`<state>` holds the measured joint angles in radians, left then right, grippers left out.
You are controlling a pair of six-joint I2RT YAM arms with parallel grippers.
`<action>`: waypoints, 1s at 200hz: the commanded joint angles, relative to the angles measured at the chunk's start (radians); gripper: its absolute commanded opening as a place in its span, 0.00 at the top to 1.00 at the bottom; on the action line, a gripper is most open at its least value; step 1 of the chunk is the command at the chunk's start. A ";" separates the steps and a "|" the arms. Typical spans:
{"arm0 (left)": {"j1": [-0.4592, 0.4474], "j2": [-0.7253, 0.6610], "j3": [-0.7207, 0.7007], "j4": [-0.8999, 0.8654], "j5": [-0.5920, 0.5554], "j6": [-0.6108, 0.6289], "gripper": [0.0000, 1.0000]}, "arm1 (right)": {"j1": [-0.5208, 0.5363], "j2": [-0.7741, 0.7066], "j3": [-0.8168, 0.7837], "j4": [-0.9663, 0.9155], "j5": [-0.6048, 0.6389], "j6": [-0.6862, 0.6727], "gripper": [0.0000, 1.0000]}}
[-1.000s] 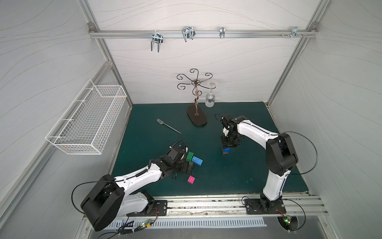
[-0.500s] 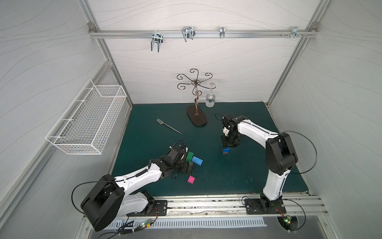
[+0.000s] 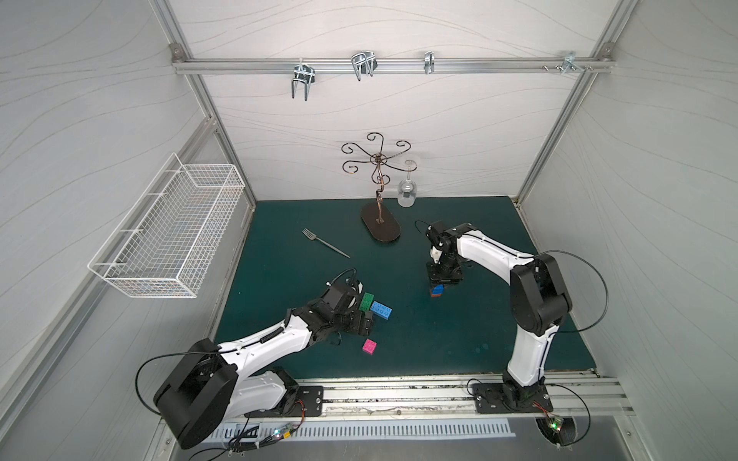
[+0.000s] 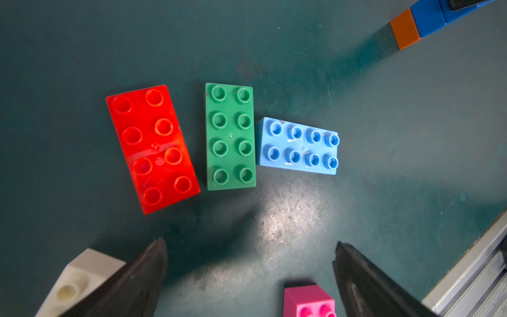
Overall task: Assemble a spoon with lego
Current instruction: Assemble the lego brick with the lego brick, then move the lego brick at the center of the board.
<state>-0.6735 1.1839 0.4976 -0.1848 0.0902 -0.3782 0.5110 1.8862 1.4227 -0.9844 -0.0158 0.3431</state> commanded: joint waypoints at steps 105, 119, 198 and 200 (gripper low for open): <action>-0.038 0.067 0.189 -0.090 0.091 -0.070 0.00 | 0.007 -0.053 0.100 -0.045 -0.020 -0.003 0.29; -0.039 0.087 0.200 -0.081 0.126 -0.082 0.00 | 0.006 -0.060 0.127 -0.061 -0.013 -0.009 0.29; -0.049 0.248 0.282 -0.004 0.279 -0.143 0.00 | -0.008 -0.073 0.174 -0.079 -0.036 -0.011 0.27; -0.049 0.255 0.285 -0.002 0.284 -0.144 0.00 | -0.009 -0.075 0.170 -0.076 -0.039 -0.008 0.27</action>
<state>-0.7185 1.4021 0.7235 -0.2504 0.3107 -0.4942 0.5079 1.8462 1.6054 -1.0328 -0.0284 0.3389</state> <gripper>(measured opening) 0.997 0.729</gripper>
